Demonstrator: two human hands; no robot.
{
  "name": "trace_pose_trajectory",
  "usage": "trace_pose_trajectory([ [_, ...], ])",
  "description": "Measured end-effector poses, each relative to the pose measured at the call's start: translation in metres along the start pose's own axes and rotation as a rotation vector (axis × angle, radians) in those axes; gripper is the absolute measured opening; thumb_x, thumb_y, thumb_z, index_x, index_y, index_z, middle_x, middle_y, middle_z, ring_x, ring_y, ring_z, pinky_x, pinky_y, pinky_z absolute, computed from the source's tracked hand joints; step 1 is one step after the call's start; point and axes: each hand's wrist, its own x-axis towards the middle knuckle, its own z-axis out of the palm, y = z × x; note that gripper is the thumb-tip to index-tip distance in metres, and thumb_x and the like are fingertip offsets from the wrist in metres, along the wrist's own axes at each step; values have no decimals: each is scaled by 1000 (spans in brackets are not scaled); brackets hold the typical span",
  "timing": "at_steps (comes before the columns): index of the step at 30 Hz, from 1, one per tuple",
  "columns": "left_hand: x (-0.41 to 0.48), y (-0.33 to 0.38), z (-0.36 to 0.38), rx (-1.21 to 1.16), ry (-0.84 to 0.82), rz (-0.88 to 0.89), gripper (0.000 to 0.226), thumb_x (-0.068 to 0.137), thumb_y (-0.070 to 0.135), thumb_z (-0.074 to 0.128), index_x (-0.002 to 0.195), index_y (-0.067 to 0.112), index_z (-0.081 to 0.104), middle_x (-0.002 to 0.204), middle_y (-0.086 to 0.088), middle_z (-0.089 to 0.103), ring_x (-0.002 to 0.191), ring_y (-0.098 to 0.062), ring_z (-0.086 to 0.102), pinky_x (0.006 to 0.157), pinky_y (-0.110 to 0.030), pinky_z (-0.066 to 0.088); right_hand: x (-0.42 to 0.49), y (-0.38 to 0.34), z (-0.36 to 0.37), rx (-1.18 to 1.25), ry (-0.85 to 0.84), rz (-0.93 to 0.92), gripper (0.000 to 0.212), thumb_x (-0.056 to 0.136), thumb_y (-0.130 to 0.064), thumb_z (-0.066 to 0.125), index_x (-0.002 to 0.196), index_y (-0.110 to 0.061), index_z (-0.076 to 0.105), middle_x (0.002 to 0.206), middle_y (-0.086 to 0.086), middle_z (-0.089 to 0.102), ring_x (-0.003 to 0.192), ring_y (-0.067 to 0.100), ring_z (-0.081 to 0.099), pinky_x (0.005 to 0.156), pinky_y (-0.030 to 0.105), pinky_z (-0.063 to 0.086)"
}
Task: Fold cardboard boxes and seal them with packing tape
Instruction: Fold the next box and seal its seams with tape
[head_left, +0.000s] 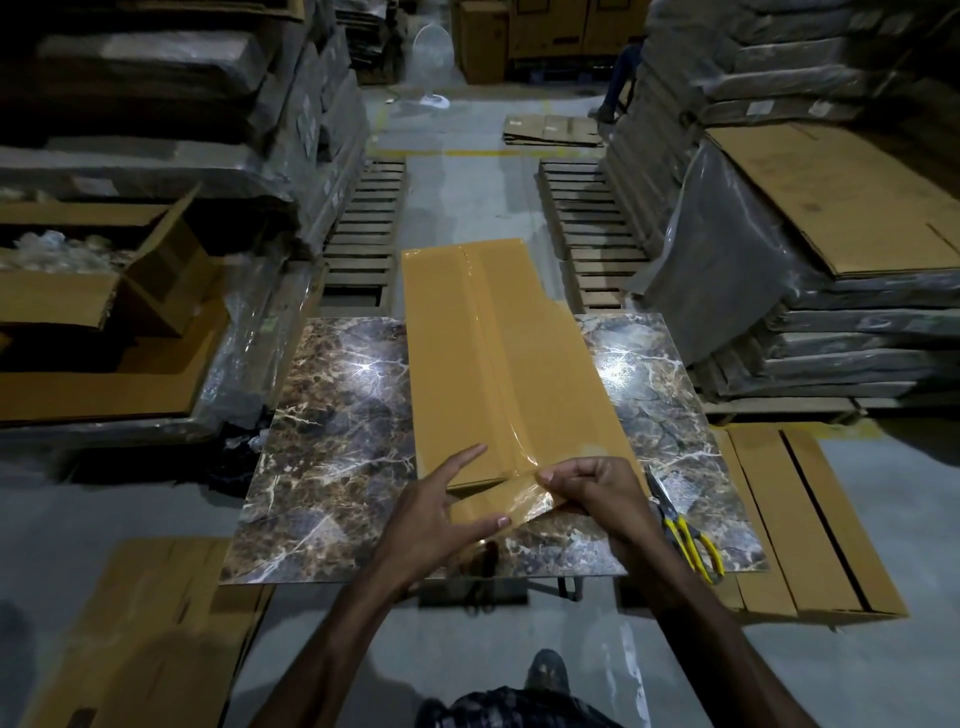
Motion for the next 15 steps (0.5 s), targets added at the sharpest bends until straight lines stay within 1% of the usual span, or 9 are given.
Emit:
trace_pose_trajectory([
  [1, 0, -6, -4, 6, 17, 4, 84, 66, 63, 89, 140, 62, 51, 142, 13, 58, 112, -11, 65, 96, -41, 60, 3, -1, -8, 11, 34, 0, 11, 81, -10, 85, 87, -1, 81, 87, 25, 76, 78, 34, 70, 83, 54, 60],
  [2, 1, -12, -9, 4, 33, 13, 78, 62, 71, 87, 133, 60, 58, 139, 14, 62, 114, -9, 66, 97, -41, 60, 6, -3, -15, 23, 64, -3, 11, 80, -10, 85, 86, -1, 81, 88, 27, 76, 78, 33, 69, 81, 49, 59],
  [3, 1, -18, -14, 6, 48, 23, 74, 57, 80, 83, 125, 59, 64, 132, 18, 68, 113, -6, 68, 97, -41, 60, 8, -6, -23, 37, 86, -4, 10, 80, -10, 85, 84, -2, 81, 88, 28, 75, 78, 32, 68, 78, 43, 58],
  [5, 4, -26, -23, 40, 65, 23, 69, 50, 90, 77, 110, 58, 71, 116, 26, 73, 106, -1, 70, 93, -39, 61, 11, -8, -36, 52, 97, 10, 6, 83, -9, 82, 81, -4, 81, 84, 23, 75, 76, 27, 69, 71, 33, 59],
  [7, 8, -27, -31, 80, 68, 13, 66, 46, 94, 73, 99, 57, 74, 107, 29, 74, 103, 0, 70, 90, -36, 61, 14, -8, -41, 60, 84, 39, 7, 86, -8, 79, 80, -5, 80, 78, 15, 76, 71, 19, 71, 65, 25, 59],
  [10, 17, -23, -40, 144, 36, 9, 65, 42, 99, 69, 91, 57, 76, 99, 24, 77, 99, -1, 71, 87, -35, 61, 19, -7, -42, 73, 90, 75, 6, 87, -7, 79, 81, -4, 78, 76, 10, 76, 67, 14, 72, 63, 23, 60],
  [12, 24, -19, -48, 186, 24, 7, 67, 40, 102, 66, 86, 55, 77, 91, 21, 77, 88, 4, 71, 80, -32, 61, 23, -9, -44, 85, 97, 95, 5, 86, -7, 79, 84, -2, 78, 78, 10, 76, 68, 14, 72, 63, 23, 61],
  [14, 28, -19, -59, 231, -1, 9, 75, 38, 103, 63, 86, 47, 80, 85, 27, 73, 76, 15, 66, 68, -20, 55, 26, -10, -53, 117, 136, 106, 9, 85, -8, 80, 89, 0, 77, 78, 10, 77, 68, 15, 72, 58, 22, 61],
  [15, 28, -19, -65, 246, -13, 9, 78, 40, 101, 65, 88, 42, 81, 85, 28, 73, 75, 17, 65, 65, -12, 49, 27, -12, -60, 129, 159, 110, 11, 85, -8, 80, 91, 1, 77, 79, 10, 77, 68, 15, 73, 57, 21, 60],
])
